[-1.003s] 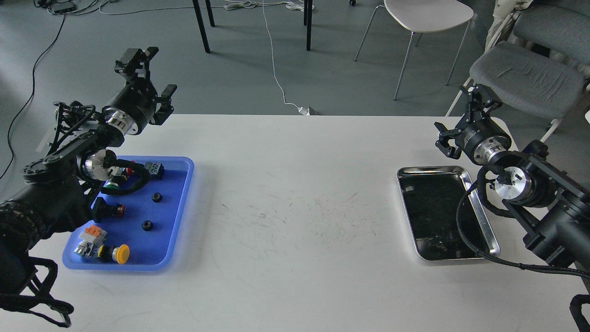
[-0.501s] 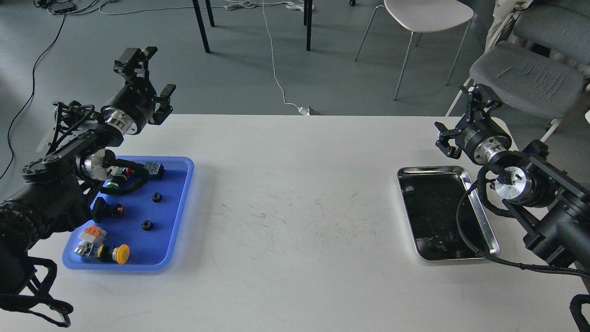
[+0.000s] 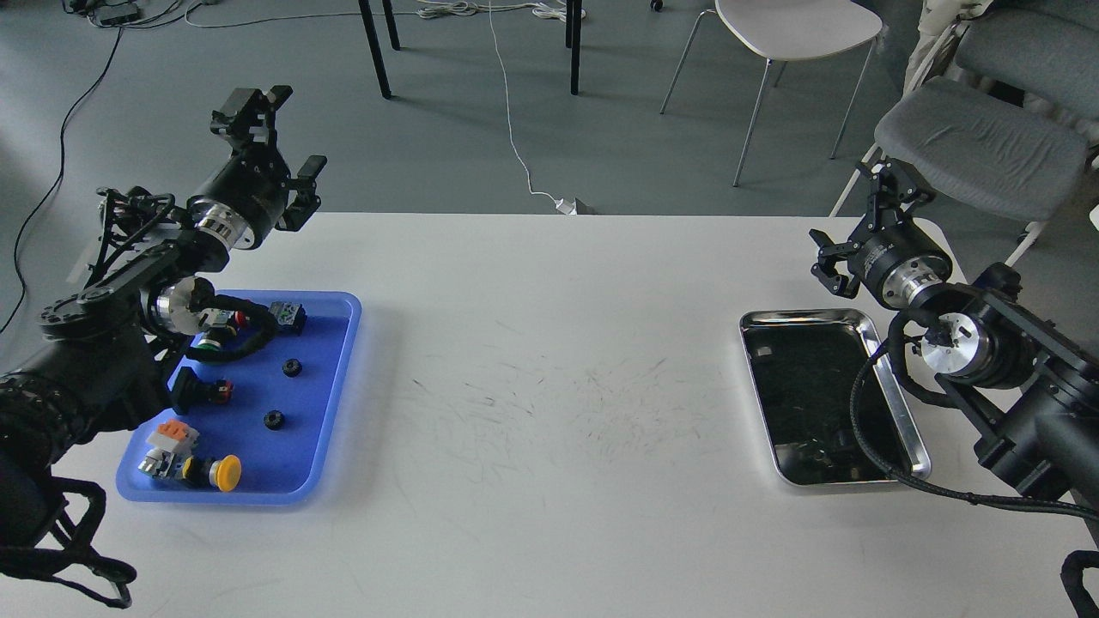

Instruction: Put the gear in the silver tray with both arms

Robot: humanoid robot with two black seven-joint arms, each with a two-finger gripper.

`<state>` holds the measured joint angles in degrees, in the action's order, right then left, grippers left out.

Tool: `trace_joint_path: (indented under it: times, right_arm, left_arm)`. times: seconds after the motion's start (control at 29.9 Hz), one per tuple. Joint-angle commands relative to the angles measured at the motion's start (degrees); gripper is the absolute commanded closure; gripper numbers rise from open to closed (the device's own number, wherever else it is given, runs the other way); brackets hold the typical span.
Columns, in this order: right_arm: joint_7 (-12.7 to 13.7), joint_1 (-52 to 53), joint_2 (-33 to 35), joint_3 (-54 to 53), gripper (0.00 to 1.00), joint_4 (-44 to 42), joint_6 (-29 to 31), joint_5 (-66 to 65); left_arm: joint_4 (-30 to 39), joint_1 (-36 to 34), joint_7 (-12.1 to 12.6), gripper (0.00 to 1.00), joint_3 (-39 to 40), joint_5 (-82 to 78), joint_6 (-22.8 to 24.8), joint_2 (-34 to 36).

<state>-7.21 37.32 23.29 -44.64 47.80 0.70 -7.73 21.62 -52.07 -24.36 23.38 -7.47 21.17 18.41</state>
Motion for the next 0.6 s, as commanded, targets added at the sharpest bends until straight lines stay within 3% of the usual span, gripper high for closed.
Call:
trace_joint_path:
  times: [0.0, 0.57]
  right_arm:
    - [0.01, 0.03, 0.00, -0.01, 0.01, 0.10, 0.00, 0.00]
    - [0.01, -0.05, 0.70, -0.18, 0.01, 0.10, 0.00, -0.09]
  left_arm:
    - [0.00, -0.23, 0.01, 0.01, 0.00, 0.00, -0.43, 0.22]
    - [0.00, -0.05, 0.01, 0.01, 0.00, -0.09, -0.17, 0.22]
